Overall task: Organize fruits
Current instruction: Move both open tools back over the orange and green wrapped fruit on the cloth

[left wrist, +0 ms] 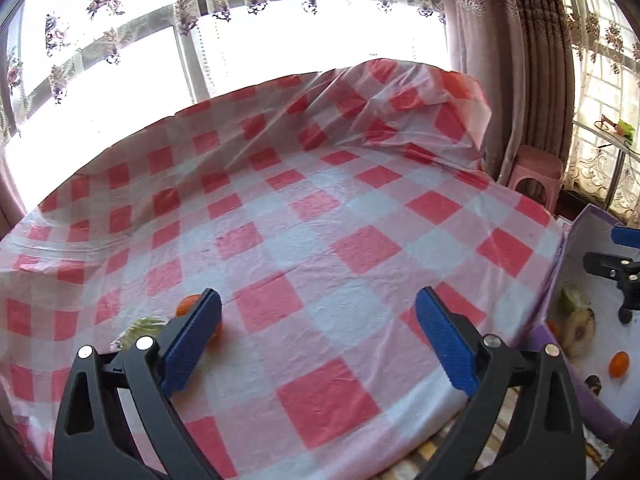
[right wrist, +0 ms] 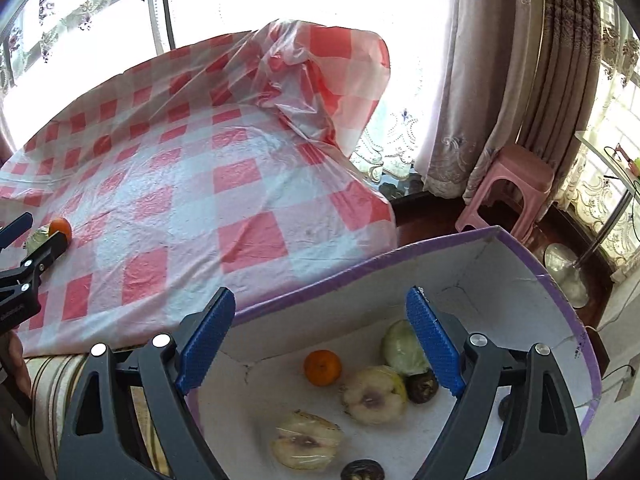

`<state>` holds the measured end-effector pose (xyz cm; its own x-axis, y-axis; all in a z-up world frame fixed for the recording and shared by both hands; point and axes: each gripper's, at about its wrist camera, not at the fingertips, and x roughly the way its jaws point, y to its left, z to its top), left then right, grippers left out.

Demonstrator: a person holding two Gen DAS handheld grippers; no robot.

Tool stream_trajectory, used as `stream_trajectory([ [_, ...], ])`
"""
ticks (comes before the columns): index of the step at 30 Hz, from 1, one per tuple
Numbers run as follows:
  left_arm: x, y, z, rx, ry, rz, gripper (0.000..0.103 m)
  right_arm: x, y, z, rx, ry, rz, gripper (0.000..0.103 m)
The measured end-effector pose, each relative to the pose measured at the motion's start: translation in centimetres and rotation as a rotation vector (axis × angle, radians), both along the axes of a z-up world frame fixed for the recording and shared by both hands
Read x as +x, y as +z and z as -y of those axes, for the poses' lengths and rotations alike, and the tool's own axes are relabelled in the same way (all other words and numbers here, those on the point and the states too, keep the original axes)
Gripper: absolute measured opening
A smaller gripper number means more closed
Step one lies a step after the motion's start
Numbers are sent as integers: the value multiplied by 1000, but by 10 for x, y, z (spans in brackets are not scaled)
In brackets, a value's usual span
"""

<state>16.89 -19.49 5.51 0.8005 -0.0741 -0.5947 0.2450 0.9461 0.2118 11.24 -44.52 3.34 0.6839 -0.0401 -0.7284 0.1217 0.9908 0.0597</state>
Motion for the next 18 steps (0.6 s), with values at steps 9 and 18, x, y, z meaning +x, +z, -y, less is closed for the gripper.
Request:
stream_trajectory([
  [9,25,-24,-68,244,141,29,99,12,13,-53,44,81,55,86],
  [18,40,-43,-106,266,165,-19,99,30,21,-109,72,144,90,86],
])
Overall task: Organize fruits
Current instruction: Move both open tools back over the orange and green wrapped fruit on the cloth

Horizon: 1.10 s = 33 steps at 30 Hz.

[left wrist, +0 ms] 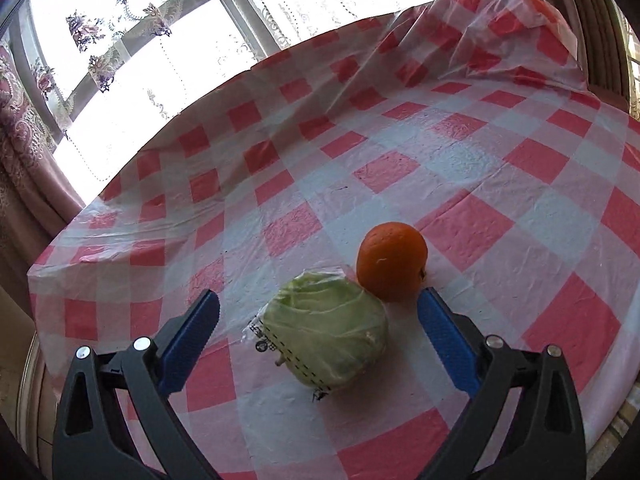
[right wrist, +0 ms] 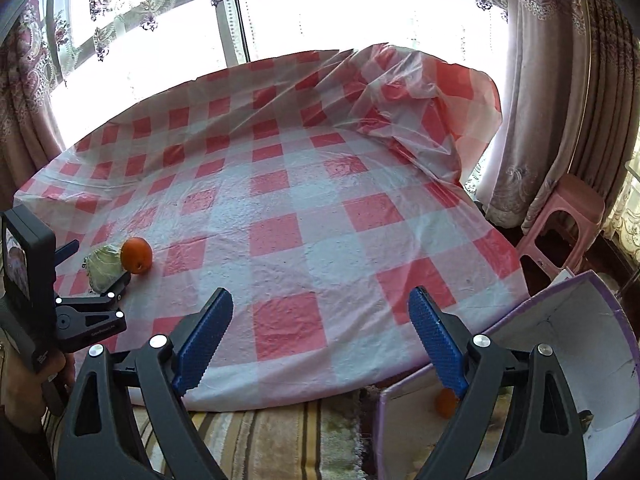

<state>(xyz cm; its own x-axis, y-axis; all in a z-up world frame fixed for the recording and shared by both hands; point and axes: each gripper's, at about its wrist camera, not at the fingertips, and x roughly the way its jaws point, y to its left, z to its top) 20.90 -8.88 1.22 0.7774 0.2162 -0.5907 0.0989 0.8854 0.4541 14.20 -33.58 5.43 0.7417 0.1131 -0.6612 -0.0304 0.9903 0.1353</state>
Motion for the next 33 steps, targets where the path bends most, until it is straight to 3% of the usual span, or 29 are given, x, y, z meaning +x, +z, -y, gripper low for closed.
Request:
stream_trajectory([
  [3,3,-5,-3,3,2,-13,99,6,2,-20,9,19,14,86],
  [7,7,-10,0,11,-18,-49,85,14,4,-39,25,36,24,86],
  [14,12,-11,-8,-34,0,-80,80,26,-1,-72,31,83,16,87],
  [19,16,-10,-23,-126,18,-118,79,31,-9,-87,28,104,-2,87],
  [23,17,-9,-35,-196,34,-139,64,35,-11,-94,31,108,-4,87],
  [33,9,-6,-58,-379,30,-164,63,45,-20,-134,-1,192,-22,87],
])
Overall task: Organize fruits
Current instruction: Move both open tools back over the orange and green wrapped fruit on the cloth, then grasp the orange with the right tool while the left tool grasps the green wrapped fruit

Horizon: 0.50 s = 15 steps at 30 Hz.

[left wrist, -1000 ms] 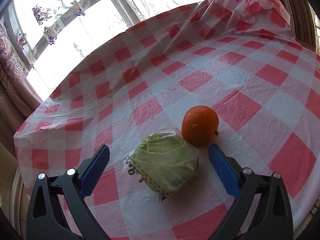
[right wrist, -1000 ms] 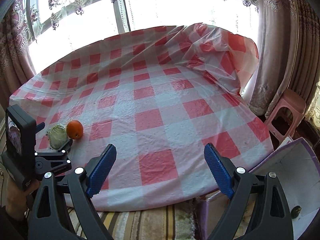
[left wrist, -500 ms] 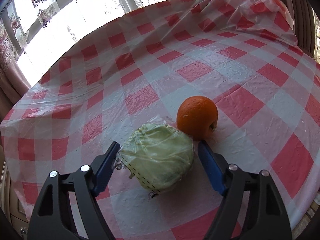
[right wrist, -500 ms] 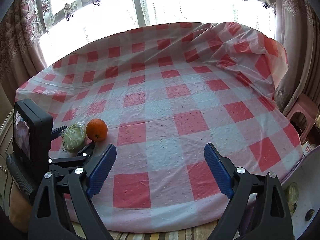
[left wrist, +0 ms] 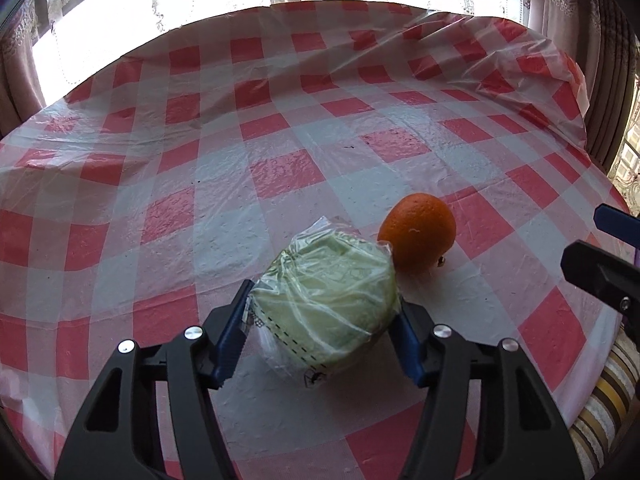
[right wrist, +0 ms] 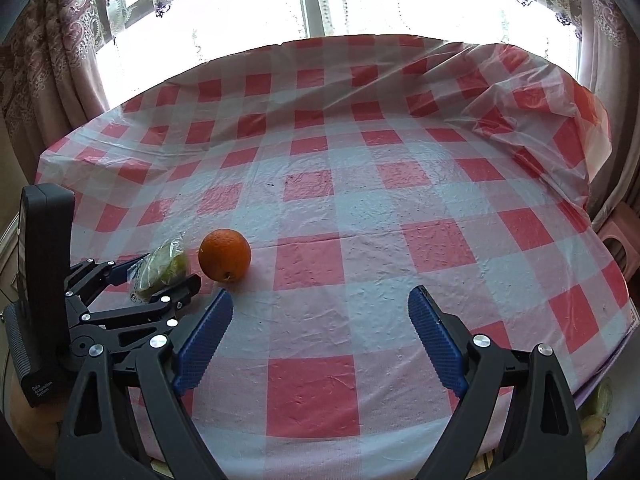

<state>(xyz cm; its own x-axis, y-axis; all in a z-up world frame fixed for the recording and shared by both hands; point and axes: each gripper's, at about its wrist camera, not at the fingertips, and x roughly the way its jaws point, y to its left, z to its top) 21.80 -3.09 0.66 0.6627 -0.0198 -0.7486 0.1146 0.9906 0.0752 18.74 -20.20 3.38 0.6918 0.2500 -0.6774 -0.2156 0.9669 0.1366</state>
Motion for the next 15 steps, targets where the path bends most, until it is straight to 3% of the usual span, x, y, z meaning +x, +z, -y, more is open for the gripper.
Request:
stream_trajectory([
  [6,-11,3,-22,-90,27,-5,63,7,-5,-24,-26,52,-10,86],
  [15,-35,7,-49,-67,91,26,63,20,-11,-55,-61,97,-13,86],
])
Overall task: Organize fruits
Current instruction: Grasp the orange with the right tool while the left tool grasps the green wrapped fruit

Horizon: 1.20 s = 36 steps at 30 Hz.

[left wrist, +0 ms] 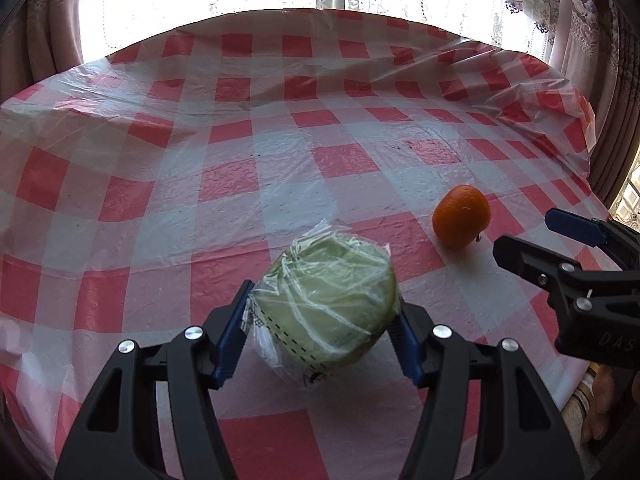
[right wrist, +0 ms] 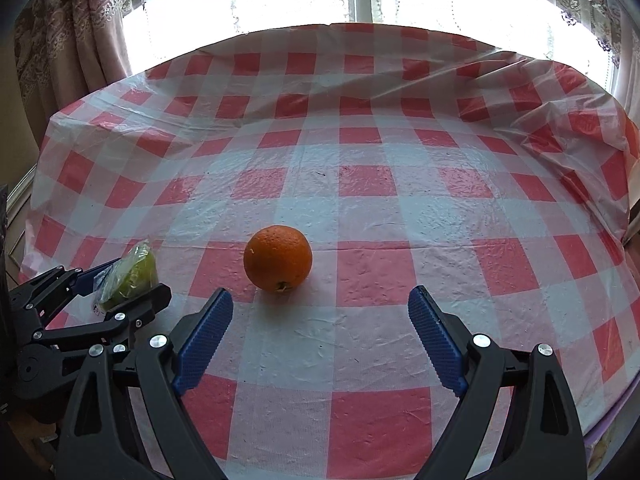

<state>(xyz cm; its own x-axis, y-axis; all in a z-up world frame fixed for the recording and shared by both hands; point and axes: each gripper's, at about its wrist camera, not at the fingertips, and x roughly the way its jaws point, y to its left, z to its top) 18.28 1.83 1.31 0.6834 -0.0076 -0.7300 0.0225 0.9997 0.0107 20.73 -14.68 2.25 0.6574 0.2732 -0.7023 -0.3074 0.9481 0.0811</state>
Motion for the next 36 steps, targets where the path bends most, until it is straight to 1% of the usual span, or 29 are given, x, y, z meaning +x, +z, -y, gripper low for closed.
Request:
stream_trajectory([
  [9,-9,0,-8,-9,12,12,64,20,-9,-20,-20,7,-13,86],
  [15,-10,1,-6,0,8,16,64,29,-17,-28,-27,24,-34,75],
  [16,-11,1,-6,0,6,17,64,29,-17,-29,-30,28,-33,70],
  [19,-11,1,-4,1,2,18,63,29,-19,-35,-36,59,-41,48],
  [20,-11,1,-4,1,1,18,63,27,-19,-36,-42,64,-36,44],
  [28,-11,1,-2,-5,2,21,63,22,-20,-32,-33,63,-24,44],
  [36,-12,4,3,6,-7,35,61,15,-16,-23,-19,45,-9,44],
])
